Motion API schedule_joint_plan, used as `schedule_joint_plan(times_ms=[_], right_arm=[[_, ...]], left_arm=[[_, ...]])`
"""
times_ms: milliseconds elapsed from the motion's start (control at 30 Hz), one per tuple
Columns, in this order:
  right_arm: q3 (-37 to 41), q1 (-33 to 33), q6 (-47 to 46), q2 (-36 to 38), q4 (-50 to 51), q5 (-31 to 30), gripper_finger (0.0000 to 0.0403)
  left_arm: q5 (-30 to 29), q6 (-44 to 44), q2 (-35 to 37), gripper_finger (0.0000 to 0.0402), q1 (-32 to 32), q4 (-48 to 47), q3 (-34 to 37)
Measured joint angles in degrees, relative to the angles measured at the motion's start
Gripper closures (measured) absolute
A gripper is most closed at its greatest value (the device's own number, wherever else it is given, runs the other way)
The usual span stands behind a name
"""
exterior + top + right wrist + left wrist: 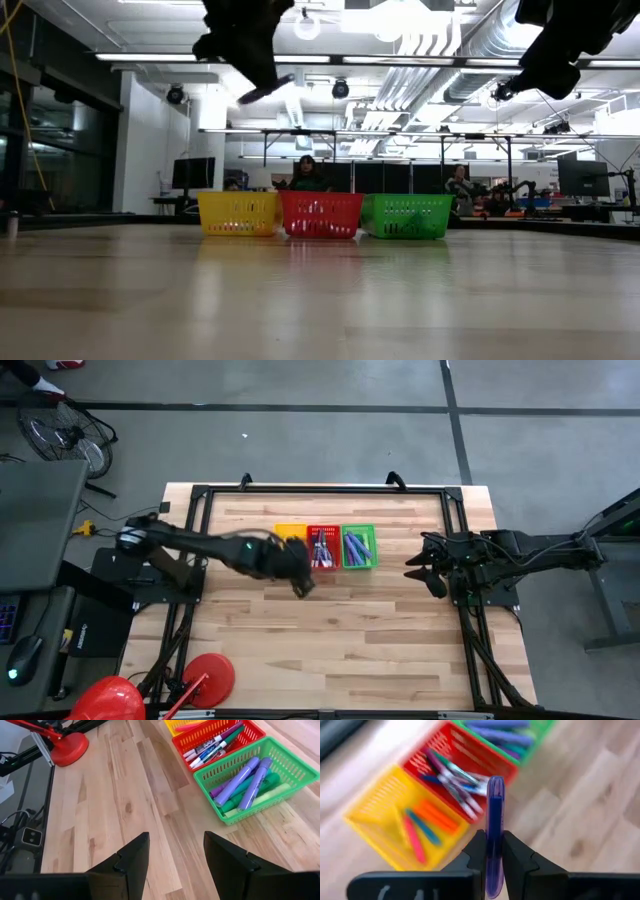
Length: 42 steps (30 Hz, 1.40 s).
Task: Pick & Place Markers
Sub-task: Put the purple pen into the yellow bin
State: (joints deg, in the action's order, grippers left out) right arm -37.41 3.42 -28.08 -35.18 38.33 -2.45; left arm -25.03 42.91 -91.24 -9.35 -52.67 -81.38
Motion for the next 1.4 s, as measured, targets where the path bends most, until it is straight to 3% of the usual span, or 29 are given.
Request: schedule_joint_plan(times_ms=[267,433,600,733,967,1133,1400], right_arm=[[0.0,0.0,-0.2,0.0,0.0,-1.0,0.0226],[0.0,0.0,-0.5,0.0,0.0,-2.8,0.0226],[0.0,0.0,-1.5,0.0,0.0,-3.8,0.0226],[0.0,0.0,-1.9,0.0,0.0,-4.5,0.0226],[0.0,0.0,-3.2,-0.1,0.0,-6.9,0.0226],[0.0,0.0,-3.7,0.0,-0.3,-8.0,0.0226],[0.0,0.0,-4.5,-0.1,-0.5,-9.2,0.0226]], left_arm=[[-1.7,-7.9,10.1,0.0371,8.6,15.4,7.6],[-0.2,-7.1,17.9,0.0371,12.3,30.0,20.8],[0.3,1.9,24.2,0.0371,14.5,40.2,34.0],[1.7,9.6,25.4,0.0371,16.6,40.2,37.3],[15.6,21.5,23.2,0.0371,24.9,35.9,37.4],[23.0,23.4,21.0,0.0371,29.7,32.6,37.3],[25.7,23.3,14.6,0.0371,31.1,26.9,32.0]])
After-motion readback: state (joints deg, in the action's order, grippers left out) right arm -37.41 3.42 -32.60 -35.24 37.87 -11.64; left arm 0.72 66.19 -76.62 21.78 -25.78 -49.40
